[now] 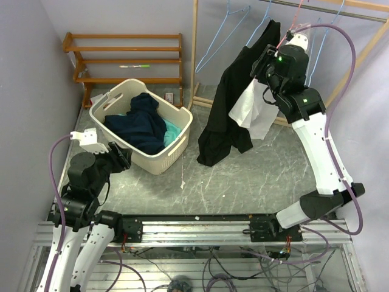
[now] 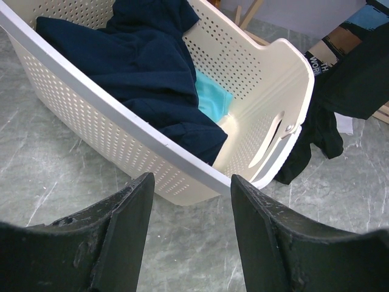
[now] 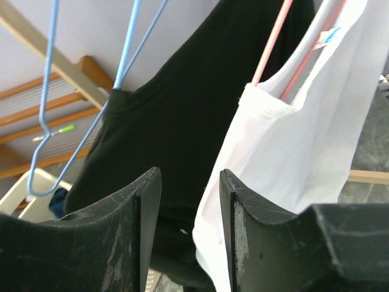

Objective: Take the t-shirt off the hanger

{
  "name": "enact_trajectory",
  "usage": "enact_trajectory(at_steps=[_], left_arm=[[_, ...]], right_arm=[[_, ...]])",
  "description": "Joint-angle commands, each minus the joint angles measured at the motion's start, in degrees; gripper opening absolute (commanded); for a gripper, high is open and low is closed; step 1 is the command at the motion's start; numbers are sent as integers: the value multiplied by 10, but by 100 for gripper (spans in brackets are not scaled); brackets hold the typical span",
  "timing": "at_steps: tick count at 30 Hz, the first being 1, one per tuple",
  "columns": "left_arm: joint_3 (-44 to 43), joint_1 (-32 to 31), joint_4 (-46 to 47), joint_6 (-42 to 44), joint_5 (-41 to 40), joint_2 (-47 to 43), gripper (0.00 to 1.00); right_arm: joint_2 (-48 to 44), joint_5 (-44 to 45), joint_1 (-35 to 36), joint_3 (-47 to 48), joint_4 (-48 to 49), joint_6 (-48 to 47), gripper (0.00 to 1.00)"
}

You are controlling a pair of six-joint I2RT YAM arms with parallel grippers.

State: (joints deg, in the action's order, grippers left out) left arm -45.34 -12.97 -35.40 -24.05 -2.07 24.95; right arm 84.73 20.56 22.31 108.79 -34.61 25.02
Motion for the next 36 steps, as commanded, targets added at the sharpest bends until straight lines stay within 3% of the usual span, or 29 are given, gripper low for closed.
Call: enact_trajectory(at_steps=[1,7,13,19,25,32,36], left_arm=[[-8,-3,10,-2,14,-6,64],[-8,-3,9,-3,13,-7,64],[-8,-3,8,-4,13,-8,63],[-8,-3,8,-4,13,-6,63],[-7,-3,8,-4,15,-4,63],[-8,-3,9,-3,16,-6,62],[-7,-3,9,-2,18,-6,62]], right_arm=[[33,89,2,43,-28,5,41],[75,124,2,70,-44,6,40],[74,148,1,33,-28,7,37],[55,200,0,9,-14,-6,0],[28,218,-8,-5,10,-40,0],[-44,216,-8,-61,109,-91,0],[-49,216,-8,-40,109,-109,0]])
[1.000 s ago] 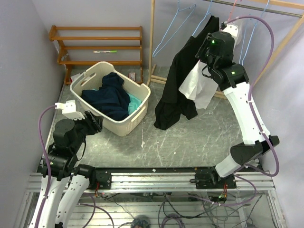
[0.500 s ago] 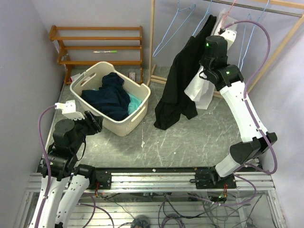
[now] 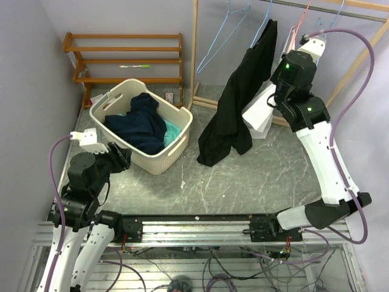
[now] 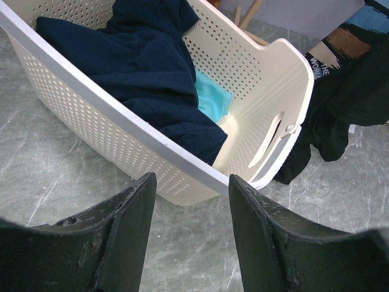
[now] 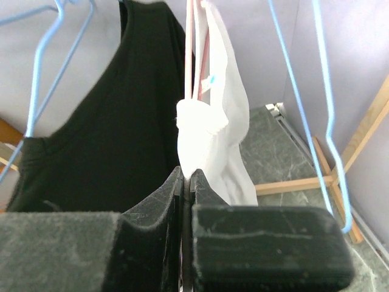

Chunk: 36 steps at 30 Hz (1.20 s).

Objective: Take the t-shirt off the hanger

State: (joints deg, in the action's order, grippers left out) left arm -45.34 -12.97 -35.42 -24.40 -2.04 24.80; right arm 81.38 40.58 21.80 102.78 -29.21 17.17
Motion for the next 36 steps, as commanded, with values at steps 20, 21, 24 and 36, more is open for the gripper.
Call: enact_trajectory(at_steps=[20,21,24,36], left_arm=[[-7,-3,10,1,18,-4,62],[-6,-3,11,1,19,-4,62],[-7,-3,11,1,19,-3,62],[-5,-3,12,2,21,-9,62]], right_arm=[[-99,-20,-2,-70,192,-84,0],[-99,-25,-2,-76,204,-89,0],[-103,-41,-2,-98,243,-102,0],[-86,-51,-3,-179,416,-162,0]])
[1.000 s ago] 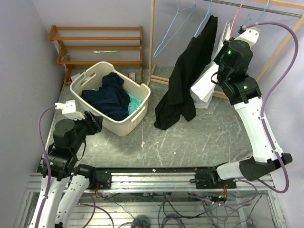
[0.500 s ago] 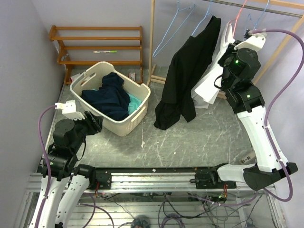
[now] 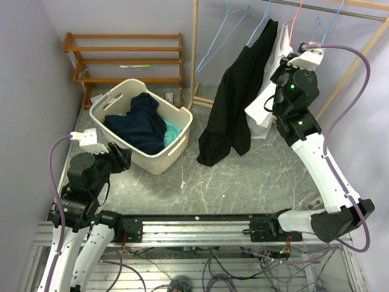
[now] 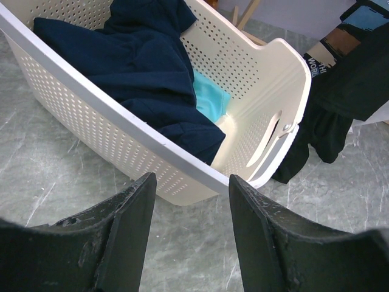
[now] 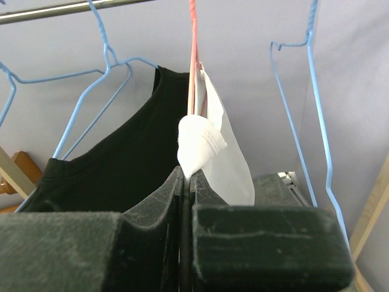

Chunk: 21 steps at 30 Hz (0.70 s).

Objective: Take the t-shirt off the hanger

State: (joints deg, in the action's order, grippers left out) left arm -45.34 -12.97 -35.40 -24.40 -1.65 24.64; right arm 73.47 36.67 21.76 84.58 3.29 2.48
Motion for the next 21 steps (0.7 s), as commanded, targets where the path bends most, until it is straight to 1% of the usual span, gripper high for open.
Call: enact_trajectory(at_steps=[1,6,10,15,21], left_arm=[[-5,-3,13,3,19,-8,62],[-5,-3,14,4,21,-10,62],[-5,-3,14,4,21,-8,62],[-4,-3,17,6,25,-10,63],[-3,-3,20,8,28,-12,63]], right_arm=[[-7,-17,-2,8,90,-16,0],[-18,-23,-2,11,112,-27,0],[-37,-33,-2,9,116,-18,0],[-74,-34,-2,-14,139,-18,0],[-91,-33,-2,-27,160,-24,0]])
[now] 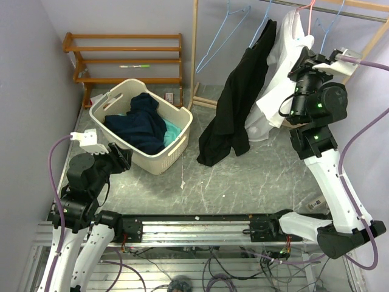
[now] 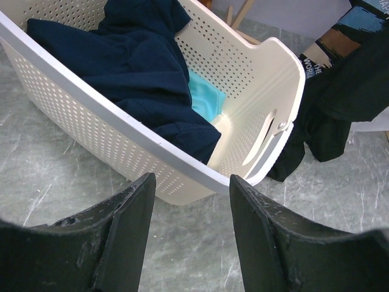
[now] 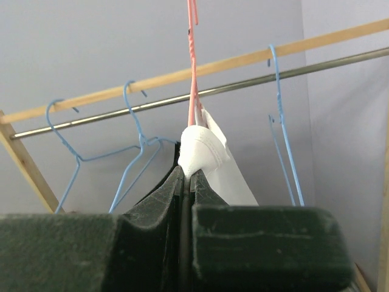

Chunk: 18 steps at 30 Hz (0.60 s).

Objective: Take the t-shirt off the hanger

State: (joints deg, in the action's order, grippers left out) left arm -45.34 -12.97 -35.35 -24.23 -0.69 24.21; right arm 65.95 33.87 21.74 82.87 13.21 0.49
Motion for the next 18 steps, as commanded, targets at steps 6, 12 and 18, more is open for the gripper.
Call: enact_trajectory(at_steps=[6,12,18], left_arm=[[-3,-3,20,8,20,-6,63],[-1,-3,25,12,33,-11,65],[6,-3,47,29,70,-28,68]], right_arm=[[-42,-29,-2,-7,20,32,0],[-92,-96,-1,18,-144,114,0],[-165,-223,-2,2,-332,193,0]])
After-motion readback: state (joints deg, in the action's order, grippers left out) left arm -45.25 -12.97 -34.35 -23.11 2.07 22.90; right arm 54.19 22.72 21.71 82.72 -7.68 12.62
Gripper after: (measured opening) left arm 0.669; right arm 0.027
